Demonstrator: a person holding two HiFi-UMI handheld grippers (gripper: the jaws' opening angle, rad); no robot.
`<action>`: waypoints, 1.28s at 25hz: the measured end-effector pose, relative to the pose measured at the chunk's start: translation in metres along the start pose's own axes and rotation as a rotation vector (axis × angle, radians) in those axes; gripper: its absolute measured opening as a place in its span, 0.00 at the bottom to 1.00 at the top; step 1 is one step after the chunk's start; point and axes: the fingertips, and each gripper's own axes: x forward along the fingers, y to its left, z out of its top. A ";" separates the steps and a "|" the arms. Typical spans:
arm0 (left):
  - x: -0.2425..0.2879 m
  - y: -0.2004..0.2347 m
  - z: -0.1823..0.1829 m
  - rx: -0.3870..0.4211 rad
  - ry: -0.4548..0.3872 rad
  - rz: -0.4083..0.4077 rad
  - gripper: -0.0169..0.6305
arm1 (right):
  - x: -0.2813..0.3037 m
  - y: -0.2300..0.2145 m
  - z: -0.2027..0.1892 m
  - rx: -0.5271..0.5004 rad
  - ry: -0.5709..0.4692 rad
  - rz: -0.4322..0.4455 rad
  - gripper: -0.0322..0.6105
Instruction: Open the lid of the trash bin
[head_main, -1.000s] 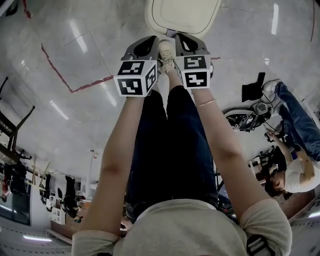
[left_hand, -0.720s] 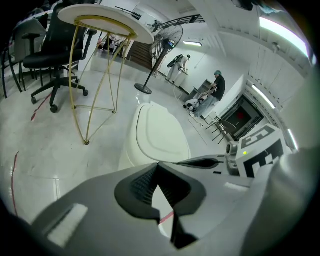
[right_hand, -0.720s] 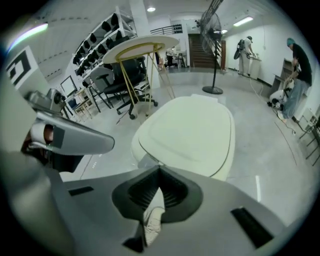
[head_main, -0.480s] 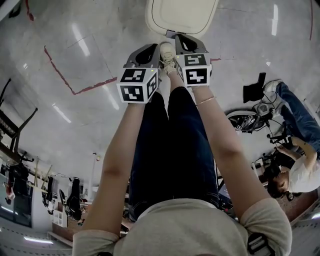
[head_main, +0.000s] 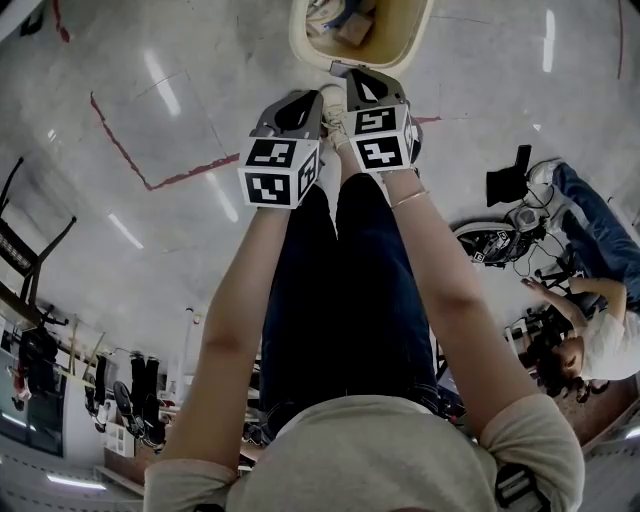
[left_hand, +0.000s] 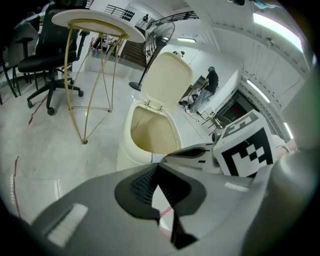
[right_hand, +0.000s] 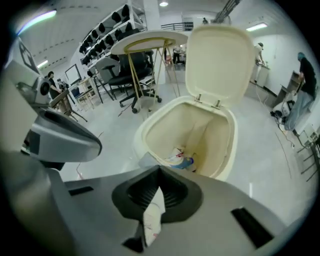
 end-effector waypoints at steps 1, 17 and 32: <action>-0.001 0.000 0.002 -0.001 -0.003 0.001 0.03 | 0.000 -0.003 0.001 0.024 -0.011 -0.004 0.06; -0.049 -0.016 0.039 0.043 -0.034 0.003 0.03 | -0.046 -0.010 0.028 0.126 -0.001 0.024 0.06; -0.153 -0.084 0.075 0.095 -0.085 -0.036 0.03 | -0.207 0.003 0.088 0.203 -0.174 0.055 0.06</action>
